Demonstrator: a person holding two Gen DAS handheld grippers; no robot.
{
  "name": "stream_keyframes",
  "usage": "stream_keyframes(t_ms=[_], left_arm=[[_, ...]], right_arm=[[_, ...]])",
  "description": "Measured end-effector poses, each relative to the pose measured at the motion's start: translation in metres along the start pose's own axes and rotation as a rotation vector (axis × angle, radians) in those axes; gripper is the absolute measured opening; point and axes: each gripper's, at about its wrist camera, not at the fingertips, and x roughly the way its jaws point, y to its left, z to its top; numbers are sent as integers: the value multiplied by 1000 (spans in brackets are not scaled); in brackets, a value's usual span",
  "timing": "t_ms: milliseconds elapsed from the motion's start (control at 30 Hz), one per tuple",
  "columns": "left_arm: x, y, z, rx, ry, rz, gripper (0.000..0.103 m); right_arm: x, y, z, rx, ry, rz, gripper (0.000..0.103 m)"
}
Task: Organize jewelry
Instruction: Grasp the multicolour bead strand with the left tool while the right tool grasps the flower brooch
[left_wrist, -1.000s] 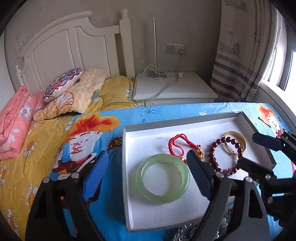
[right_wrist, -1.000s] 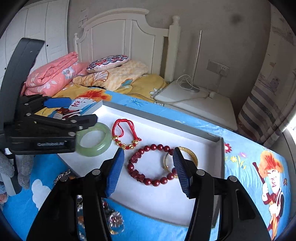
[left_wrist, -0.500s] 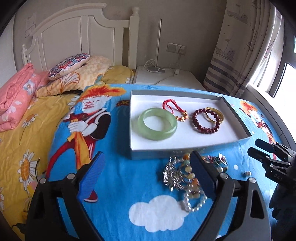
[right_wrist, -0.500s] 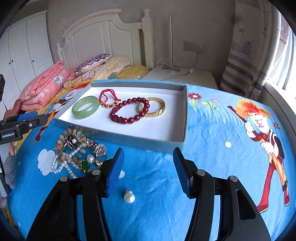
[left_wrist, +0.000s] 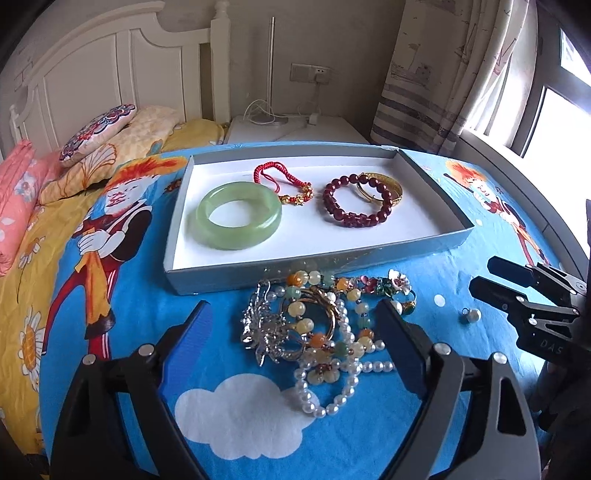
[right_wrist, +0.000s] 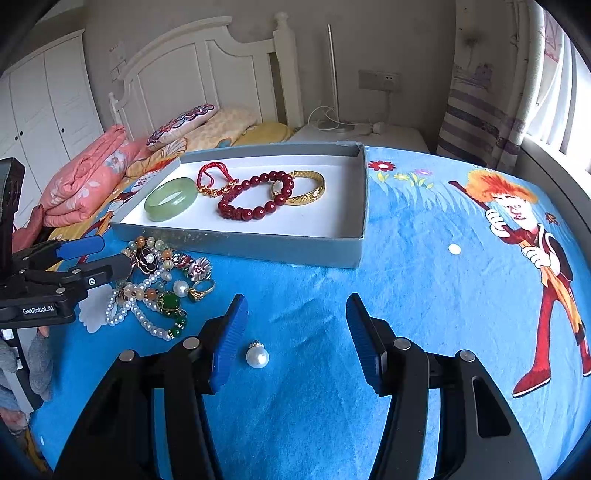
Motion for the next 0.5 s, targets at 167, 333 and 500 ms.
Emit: stream_keyframes(t_ms=[167, 333, 500], left_arm=[[13, -5, 7, 6, 21, -12, 78], [18, -10, 8, 18, 31, -24, 64], [18, -14, 5, 40, 27, -21, 36]], right_arm=[[2, -3, 1, 11, 10, 14, 54], [2, -3, 1, 15, 10, 20, 55], [-1, 1, 3, -4, -18, 40, 55]])
